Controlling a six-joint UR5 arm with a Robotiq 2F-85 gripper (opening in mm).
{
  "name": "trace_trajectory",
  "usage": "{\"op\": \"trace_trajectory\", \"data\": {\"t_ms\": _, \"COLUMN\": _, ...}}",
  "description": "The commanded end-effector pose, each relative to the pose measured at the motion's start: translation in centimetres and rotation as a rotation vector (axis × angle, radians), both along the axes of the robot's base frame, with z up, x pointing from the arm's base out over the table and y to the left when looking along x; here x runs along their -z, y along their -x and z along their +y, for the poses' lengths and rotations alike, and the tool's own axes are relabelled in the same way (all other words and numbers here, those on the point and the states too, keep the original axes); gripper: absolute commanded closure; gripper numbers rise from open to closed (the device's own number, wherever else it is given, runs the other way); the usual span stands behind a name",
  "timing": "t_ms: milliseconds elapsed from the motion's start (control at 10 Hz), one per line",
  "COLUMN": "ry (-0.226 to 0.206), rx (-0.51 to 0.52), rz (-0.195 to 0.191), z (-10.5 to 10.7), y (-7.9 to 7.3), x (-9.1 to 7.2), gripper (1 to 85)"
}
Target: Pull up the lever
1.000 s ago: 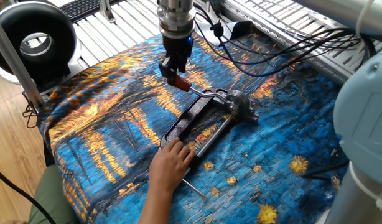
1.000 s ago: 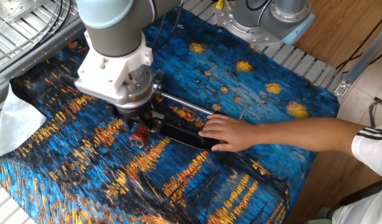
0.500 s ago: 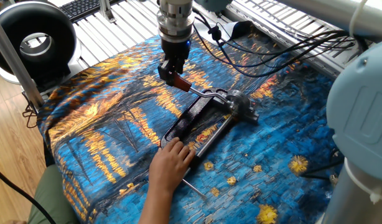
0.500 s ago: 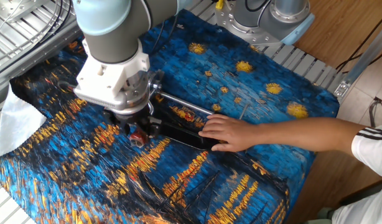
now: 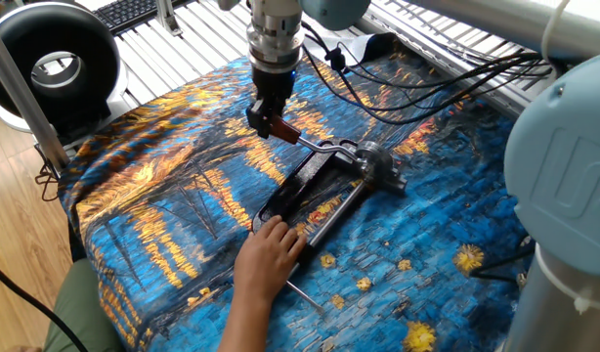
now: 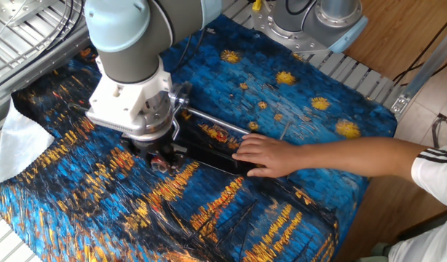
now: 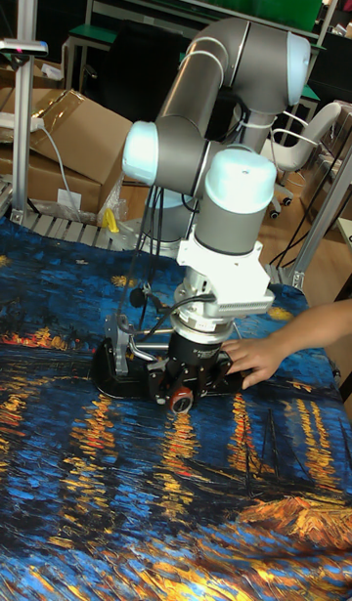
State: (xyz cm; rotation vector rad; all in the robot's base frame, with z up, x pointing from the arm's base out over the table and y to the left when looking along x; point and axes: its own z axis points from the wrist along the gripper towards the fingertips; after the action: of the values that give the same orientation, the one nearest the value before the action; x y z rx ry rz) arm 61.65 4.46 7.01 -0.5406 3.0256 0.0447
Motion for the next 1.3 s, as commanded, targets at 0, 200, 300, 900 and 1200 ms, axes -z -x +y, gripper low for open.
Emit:
{"op": "trace_trajectory", "data": {"t_ms": 0, "ry": 0.02, "rx": 0.048, "rz": 0.003, "z": 0.0, "y": 0.1, "x": -0.6, "gripper": 50.0}}
{"op": "trace_trajectory", "data": {"t_ms": 200, "ry": 0.03, "rx": 0.065, "rz": 0.009, "z": 0.0, "y": 0.3, "x": -1.0, "gripper": 53.7}}
{"op": "trace_trajectory", "data": {"t_ms": 300, "ry": 0.038, "rx": 0.065, "rz": 0.017, "z": -0.6, "y": 0.6, "x": -1.4, "gripper": 54.3}}
{"op": "trace_trajectory", "data": {"t_ms": 900, "ry": 0.129, "rx": 0.106, "rz": 0.063, "z": -1.5, "y": 3.5, "x": -5.5, "gripper": 61.7}}
{"op": "trace_trajectory", "data": {"t_ms": 1200, "ry": 0.169, "rx": 0.114, "rz": 0.096, "z": -2.9, "y": 5.2, "x": -6.8, "gripper": 61.7}}
